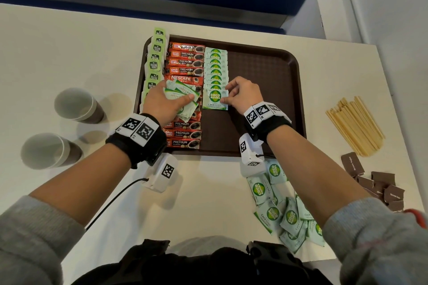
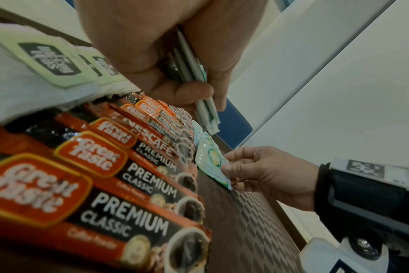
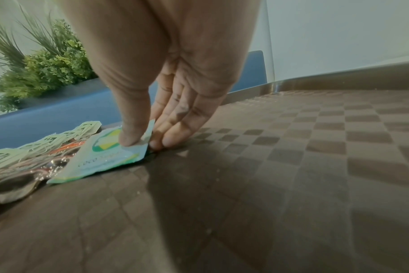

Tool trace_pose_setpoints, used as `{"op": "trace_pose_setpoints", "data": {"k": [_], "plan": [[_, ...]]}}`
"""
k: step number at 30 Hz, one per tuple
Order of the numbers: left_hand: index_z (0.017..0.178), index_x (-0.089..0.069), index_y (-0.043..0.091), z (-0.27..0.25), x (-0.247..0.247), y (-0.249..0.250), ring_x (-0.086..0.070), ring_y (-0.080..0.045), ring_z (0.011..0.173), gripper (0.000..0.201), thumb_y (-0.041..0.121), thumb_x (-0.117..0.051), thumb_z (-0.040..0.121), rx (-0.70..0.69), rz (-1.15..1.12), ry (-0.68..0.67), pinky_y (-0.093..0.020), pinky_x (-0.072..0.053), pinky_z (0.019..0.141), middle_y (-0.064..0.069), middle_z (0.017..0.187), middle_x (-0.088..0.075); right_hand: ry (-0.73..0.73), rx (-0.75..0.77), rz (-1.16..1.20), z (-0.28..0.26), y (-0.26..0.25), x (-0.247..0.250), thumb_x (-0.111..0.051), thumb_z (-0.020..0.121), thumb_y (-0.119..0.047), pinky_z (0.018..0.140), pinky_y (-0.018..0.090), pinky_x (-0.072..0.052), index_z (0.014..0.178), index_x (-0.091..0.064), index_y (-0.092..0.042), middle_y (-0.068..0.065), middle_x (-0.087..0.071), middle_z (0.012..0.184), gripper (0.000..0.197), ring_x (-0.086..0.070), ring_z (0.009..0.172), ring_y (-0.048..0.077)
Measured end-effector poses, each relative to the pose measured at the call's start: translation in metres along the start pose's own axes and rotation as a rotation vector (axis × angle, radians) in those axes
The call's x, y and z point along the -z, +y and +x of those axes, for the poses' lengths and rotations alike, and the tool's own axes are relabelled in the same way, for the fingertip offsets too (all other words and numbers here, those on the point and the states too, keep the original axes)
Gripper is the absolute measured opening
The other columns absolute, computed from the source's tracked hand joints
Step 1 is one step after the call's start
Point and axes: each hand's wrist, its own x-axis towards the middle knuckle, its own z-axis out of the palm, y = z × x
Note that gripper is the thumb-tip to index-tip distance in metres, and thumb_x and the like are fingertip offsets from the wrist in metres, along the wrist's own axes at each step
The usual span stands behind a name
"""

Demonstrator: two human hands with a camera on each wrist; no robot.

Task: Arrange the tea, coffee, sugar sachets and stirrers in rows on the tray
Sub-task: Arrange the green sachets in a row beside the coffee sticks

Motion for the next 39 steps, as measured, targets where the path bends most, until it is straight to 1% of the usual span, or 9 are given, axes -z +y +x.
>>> {"op": "trace_pose_setpoints", "data": {"k": [6, 14, 19, 22, 26, 30, 34, 37, 39], "plan": [[0.114, -0.057, 0.007, 0.000, -0.001, -0.001, -0.055, 0.001, 0.066, 0.042, 0.025, -0.074, 0.080, -0.005, 0.001, -0.013, -0.005, -0.044, 0.043, -0.001, 0.097, -0.062, 0.009, -0.004, -0.002, 0.000, 0.002, -0.001, -0.081, 0.071, -0.017, 0.056, 0.012, -0.037, 0.092, -0.060, -0.015, -0.008, -0.056, 0.065, 0.030, -0.052, 0.061, 0.002], [0.106, -0.057, 0.014, 0.002, -0.003, -0.004, -0.062, -0.006, 0.070, 0.036, 0.026, -0.077, 0.078, 0.016, -0.057, -0.024, -0.014, -0.050, 0.047, -0.002, 0.095, -0.066, 0.015, 0.002, 0.005, 0.000, 0.003, 0.000, -0.081, 0.071, -0.017, 0.055, 0.011, -0.036, 0.093, -0.060, -0.014, -0.008, -0.055, 0.065, 0.030, -0.052, 0.060, 0.001], [0.107, -0.057, 0.014, 0.002, -0.003, -0.005, -0.068, -0.016, 0.084, 0.039, 0.027, -0.078, 0.077, 0.025, -0.077, -0.039, -0.026, -0.058, 0.067, -0.004, 0.102, -0.069, 0.080, 0.029, -0.007, -0.002, -0.001, 0.001, -0.079, 0.074, -0.026, 0.056, 0.014, -0.039, 0.088, -0.059, -0.017, -0.003, -0.058, 0.070, 0.026, -0.054, 0.066, 0.009], [0.111, -0.057, 0.013, 0.001, -0.003, -0.004, -0.070, -0.018, 0.083, 0.041, 0.025, -0.077, 0.078, 0.056, -0.135, -0.077, -0.025, -0.058, 0.054, -0.005, 0.103, -0.070, 0.097, 0.091, 0.013, -0.007, -0.014, 0.003, -0.072, 0.081, -0.036, 0.058, 0.012, -0.039, 0.088, -0.064, -0.016, -0.002, -0.060, 0.074, 0.023, -0.056, 0.068, 0.008], [0.114, -0.058, 0.013, -0.002, -0.004, -0.001, -0.070, -0.018, 0.085, 0.040, 0.023, -0.076, 0.079, 0.036, -0.173, -0.119, -0.025, -0.057, 0.053, -0.003, 0.103, -0.070, -0.073, 0.143, 0.110, -0.015, -0.036, 0.004, -0.068, 0.081, -0.044, 0.073, 0.028, -0.054, 0.094, -0.068, -0.018, 0.000, -0.066, 0.078, 0.029, -0.065, 0.074, 0.013], [0.113, -0.055, 0.013, -0.004, -0.006, 0.001, -0.069, -0.014, 0.080, 0.034, 0.019, -0.071, 0.084, 0.029, -0.240, -0.110, -0.023, -0.056, 0.052, -0.002, 0.103, -0.068, -0.300, 0.114, 0.228, -0.019, -0.044, 0.003, -0.078, 0.075, -0.027, 0.081, 0.036, -0.057, 0.110, -0.060, -0.013, -0.003, -0.063, 0.070, 0.042, -0.064, 0.070, 0.013], [0.109, -0.053, 0.016, -0.005, -0.007, 0.001, -0.069, -0.014, 0.080, 0.026, 0.017, -0.067, 0.087, 0.040, -0.315, -0.103, -0.024, -0.058, 0.053, -0.002, 0.104, -0.067, -0.346, 0.086, 0.299, -0.018, -0.044, 0.003, -0.079, 0.072, -0.010, 0.085, 0.046, -0.056, 0.116, -0.057, -0.007, -0.002, -0.055, 0.070, 0.049, -0.060, 0.075, 0.018], [0.110, -0.053, 0.017, -0.005, -0.007, 0.000, -0.070, -0.015, 0.085, 0.026, 0.018, -0.067, 0.088, 0.035, -0.332, -0.098, -0.027, -0.059, 0.055, 0.000, 0.105, -0.067, -0.308, 0.086, 0.298, -0.017, -0.042, 0.007, -0.078, 0.074, -0.008, 0.086, 0.041, -0.055, 0.117, -0.058, -0.011, 0.000, -0.054, 0.074, 0.048, -0.059, 0.073, 0.016], [0.110, -0.052, 0.016, -0.005, -0.006, 0.000, -0.069, -0.013, 0.084, 0.026, 0.018, -0.066, 0.088, 0.033, -0.340, -0.103, -0.025, -0.058, 0.053, 0.001, 0.102, -0.067, -0.282, 0.106, 0.296, -0.017, -0.041, 0.012, -0.076, 0.076, -0.007, 0.078, 0.032, -0.056, 0.110, -0.060, -0.017, 0.003, -0.055, 0.076, 0.039, -0.058, 0.069, 0.013]]}}
